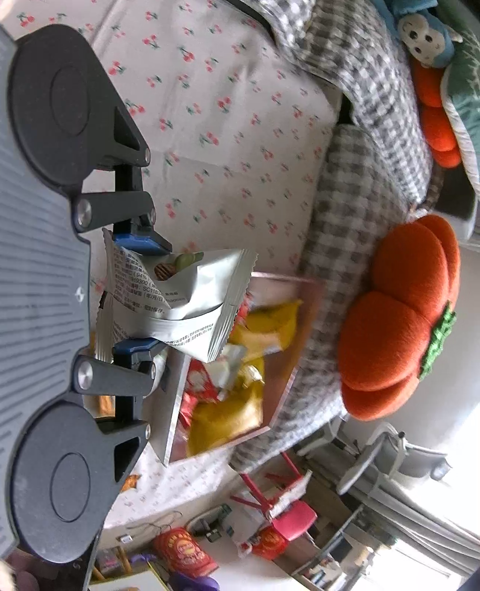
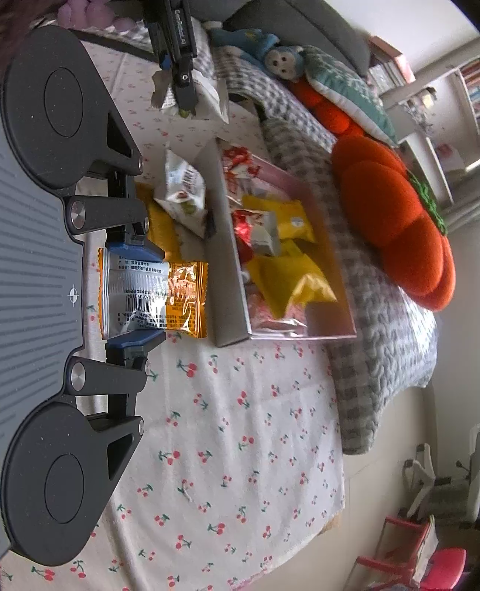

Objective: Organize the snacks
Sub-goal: 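Carry both packets over the box with both tools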

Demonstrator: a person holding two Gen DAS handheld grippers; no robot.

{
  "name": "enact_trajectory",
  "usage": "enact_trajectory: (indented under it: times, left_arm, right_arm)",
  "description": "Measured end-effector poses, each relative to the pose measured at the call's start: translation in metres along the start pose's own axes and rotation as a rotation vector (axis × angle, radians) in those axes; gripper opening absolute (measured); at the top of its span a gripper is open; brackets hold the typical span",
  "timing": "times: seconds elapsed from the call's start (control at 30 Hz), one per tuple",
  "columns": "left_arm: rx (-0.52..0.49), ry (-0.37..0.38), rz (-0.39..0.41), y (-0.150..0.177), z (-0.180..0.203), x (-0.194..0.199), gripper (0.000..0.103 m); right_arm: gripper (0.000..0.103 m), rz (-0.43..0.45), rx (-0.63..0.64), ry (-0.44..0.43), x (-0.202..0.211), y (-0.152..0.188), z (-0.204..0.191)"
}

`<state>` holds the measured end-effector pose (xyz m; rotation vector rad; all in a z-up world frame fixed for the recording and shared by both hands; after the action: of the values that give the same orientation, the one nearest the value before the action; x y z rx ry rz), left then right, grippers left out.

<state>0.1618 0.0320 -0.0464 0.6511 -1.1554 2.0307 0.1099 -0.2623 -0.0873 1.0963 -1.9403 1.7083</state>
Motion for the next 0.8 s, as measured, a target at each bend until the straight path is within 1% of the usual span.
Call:
enact_trajectory:
  times: [0.13,0.23,0.33,0.4,0.47,0.53,0.63,0.8]
  left_arm:
    - [0.010,0.047,0.013,-0.013,0.018,-0.009,0.042]
    - [0.008,0.065,0.020,-0.023,0.033,-0.024,0.042]
    - [0.013,0.101,0.018,-0.026,0.046,-0.039,0.042]
    - [0.008,0.125,0.020,-0.024,0.049,-0.046,0.042]
    - [-0.020,0.117,0.021,-0.022,0.050,-0.057,0.042]
    - [-0.058,0.098,0.028,-0.020,0.052,-0.065,0.042]
    - [-0.117,0.098,0.053,-0.020,0.056,-0.070,0.042]
    - [-0.146,0.108,0.077,-0.023,0.055,-0.073,0.042]
  right_arm:
    - [0.038,0.028,-0.011,0.013,0.005,-0.017,0.004]
    - [0.038,0.060,-0.003,0.026,0.001,-0.039,0.004]
    - [0.038,0.084,0.004,0.041,-0.010,-0.062,0.002]
    - [0.038,0.099,-0.004,0.021,-0.021,-0.077,-0.002]
    - [0.038,0.113,-0.003,0.001,-0.030,-0.086,-0.007]
    - [0.038,0.111,0.015,-0.018,-0.042,-0.095,-0.014]
    - [0.038,0.088,0.034,-0.035,-0.063,-0.104,-0.027]
    - [0.038,0.047,0.046,-0.041,-0.093,-0.109,-0.039]
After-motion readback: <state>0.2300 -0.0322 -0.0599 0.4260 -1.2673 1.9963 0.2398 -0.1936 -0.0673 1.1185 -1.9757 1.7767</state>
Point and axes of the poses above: each gripper's, at about its wrist camera, not at the fingertips, and x roughly against the way its jaws point, z to its right, y to its underside, the point moved 7 cm from there along -x, roughly the way its jaws point, and after that the axes turned 15 degrees about x, right-handed, at the moved point
